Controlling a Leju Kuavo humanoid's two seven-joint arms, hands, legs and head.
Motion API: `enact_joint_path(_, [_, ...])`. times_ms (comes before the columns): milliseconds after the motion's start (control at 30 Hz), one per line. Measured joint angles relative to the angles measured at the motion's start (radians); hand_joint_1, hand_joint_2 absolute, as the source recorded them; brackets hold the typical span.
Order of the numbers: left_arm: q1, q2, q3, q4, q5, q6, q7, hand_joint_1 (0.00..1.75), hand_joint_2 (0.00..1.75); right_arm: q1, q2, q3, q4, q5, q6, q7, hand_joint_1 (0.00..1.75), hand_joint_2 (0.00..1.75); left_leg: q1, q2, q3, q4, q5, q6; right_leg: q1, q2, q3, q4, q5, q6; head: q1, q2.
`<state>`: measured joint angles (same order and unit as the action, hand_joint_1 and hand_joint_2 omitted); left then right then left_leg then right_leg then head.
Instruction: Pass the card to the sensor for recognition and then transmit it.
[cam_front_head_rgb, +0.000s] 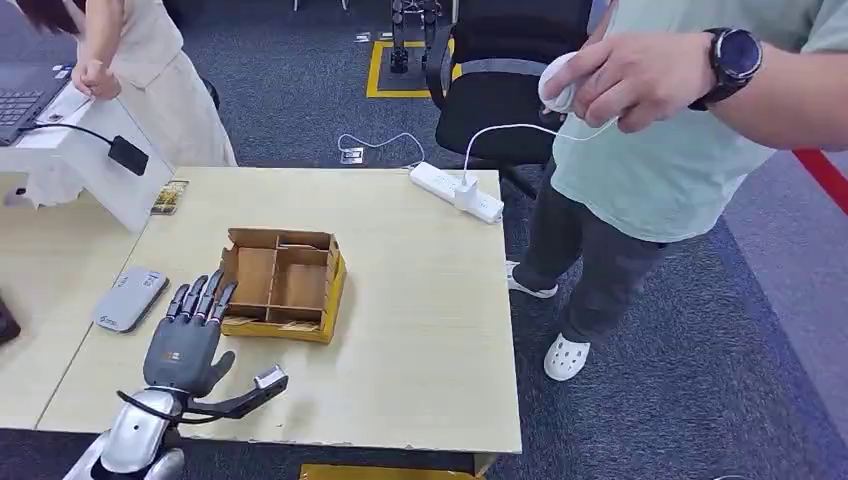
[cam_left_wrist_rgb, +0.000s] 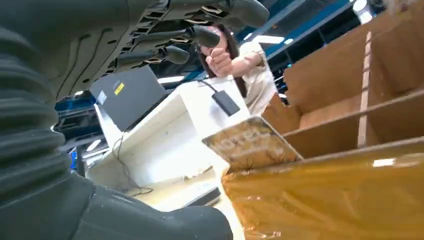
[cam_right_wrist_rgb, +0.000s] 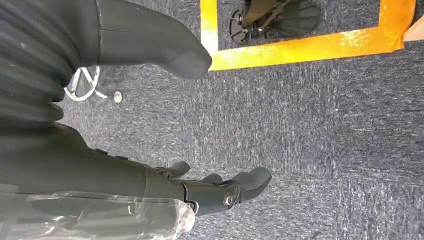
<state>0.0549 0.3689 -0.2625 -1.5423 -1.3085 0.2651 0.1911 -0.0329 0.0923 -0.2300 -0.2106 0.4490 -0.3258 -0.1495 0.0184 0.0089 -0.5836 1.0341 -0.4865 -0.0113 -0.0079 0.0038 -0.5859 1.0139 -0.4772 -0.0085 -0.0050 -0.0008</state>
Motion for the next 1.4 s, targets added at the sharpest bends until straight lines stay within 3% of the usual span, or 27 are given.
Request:
enact_joint_path(533, [-0.025,-0.042,0.01,0.057,-0.003,-0.001,-0.02,0.0,1.75,0.0,0.005,-0.019,-0.001,0.006,0.001,-0.003,0.0,1.75,0.0,0.0,0.0,0.0,0.0,0.0,0.0,0.0,0.0,0.0,0.0,0.0,0.0,0.0])
enact_joint_path(733, [-0.032,-0.053,0.013,0.071,0.003,0.028,-0.017,0.0,1.75,0.0,0.006,-0.026,-0.003,0.019,0.001,-0.011,0.0,1.75,0.0,0.0,0.0,0.0,0.0,0.0,0.0,0.0,0.0,0.0,0.0,0.0,0.0,0.0])
enact_joint_path(767, [-0.034,-0.055,0.015,0.074,0.007,0.032,-0.017,1.4,1.75,0.0,0.006,-0.026,-0.003,0.02,0.001,-0.011,0.0,1.75,0.0,0.0,0.0,0.0,0.0,0.0,0.0,0.0,0.0,0.0,0.0,0.0,0.0,0.0])
enact_joint_path(833, [-0.036,-0.06,0.016,0.081,0.012,0.04,-0.017,1.41,1.75,0.0,0.007,-0.026,-0.004,0.023,0.001,-0.011,0.0,1.75,0.0,0.0,0.0,0.0,0.0,0.0,0.0,0.0,0.0,0.0,0.0,0.0,0.0,0.0])
enact_joint_path(867, [-0.037,-0.062,0.017,0.084,0.013,0.043,-0.017,1.62,1.75,0.0,0.007,-0.026,-0.005,0.024,0.001,-0.011,0.0,1.75,0.0,0.0,0.0,0.0,0.0,0.0,0.0,0.0,0.0,0.0,0.0,0.0,0.001,0.0])
enact_joint_path(933, [-0.039,-0.066,0.022,0.091,0.015,0.049,-0.016,1.55,1.75,0.0,0.008,-0.027,-0.005,0.027,0.001,-0.011,0.0,1.75,0.0,0.0,0.0,0.0,0.0,0.0,0.0,0.0,0.0,0.0,0.0,0.0,0.001,0.0])
enact_joint_path(967, [-0.04,-0.068,0.024,0.095,0.015,0.051,-0.016,1.01,1.75,0.0,0.008,-0.027,-0.005,0.027,0.001,-0.011,0.0,1.75,0.0,0.0,0.0,0.0,0.0,0.0,0.0,0.0,0.0,0.0,0.0,0.0,0.0,0.0])
enact_joint_path(1000, [-0.04,-0.069,0.026,0.097,0.015,0.053,-0.016,0.96,1.75,0.0,0.008,-0.027,-0.005,0.029,0.001,-0.011,0.0,1.75,0.0,0.0,0.0,0.0,0.0,0.0,0.0,0.0,0.0,0.0,0.0,0.0,0.0,0.0])
enact_joint_path(1067, [-0.04,-0.074,0.031,0.1,0.015,0.059,-0.016,1.03,1.75,0.0,0.008,-0.027,-0.005,0.03,0.001,-0.011,0.0,1.75,0.0,0.0,0.0,0.0,0.0,0.0,0.0,0.0,0.0,0.0,0.0,0.0,0.0,0.0])
enact_joint_path(1100, [-0.04,-0.074,0.033,0.103,0.015,0.06,-0.016,1.55,1.75,0.0,0.008,-0.027,-0.005,0.03,0.001,-0.011,0.0,1.75,0.0,0.0,0.0,0.0,0.0,0.0,0.0,0.0,0.0,0.0,0.0,0.0,0.0,0.0])
enact_joint_path(1133, [-0.04,-0.076,0.034,0.104,0.015,0.06,-0.016,1.59,1.75,0.001,0.008,-0.027,-0.005,0.03,0.001,-0.011,0.0,1.75,0.0,0.0,0.0,0.0,0.0,0.0,0.0,0.0,0.0,0.0,0.0,0.0,0.0,0.0])
enact_joint_path(1333, [-0.039,-0.084,0.039,0.105,0.019,0.061,-0.016,1.59,1.75,0.002,0.01,-0.031,-0.005,0.033,0.0,-0.012,0.0,1.75,0.0,0.0,0.0,0.0,0.0,0.0,0.0,0.0,0.0,0.0,0.0,0.0,0.0,0.0])
enact_joint_path(1367, [-0.04,-0.084,0.039,0.105,0.019,0.061,-0.016,1.52,1.75,0.002,0.01,-0.032,-0.005,0.033,0.0,-0.012,0.0,1.75,0.0,0.0,0.0,0.0,0.0,0.0,0.0,0.0,0.0,0.0,0.0,0.0,0.0,0.0])
enact_joint_path(1400, [-0.04,-0.086,0.04,0.105,0.019,0.062,-0.016,1.31,1.75,0.003,0.01,-0.034,-0.005,0.033,0.0,-0.012,0.0,1.75,0.0,0.0,0.0,0.0,0.0,0.0,0.0,0.0,0.0,0.0,0.0,0.0,0.0,0.0])
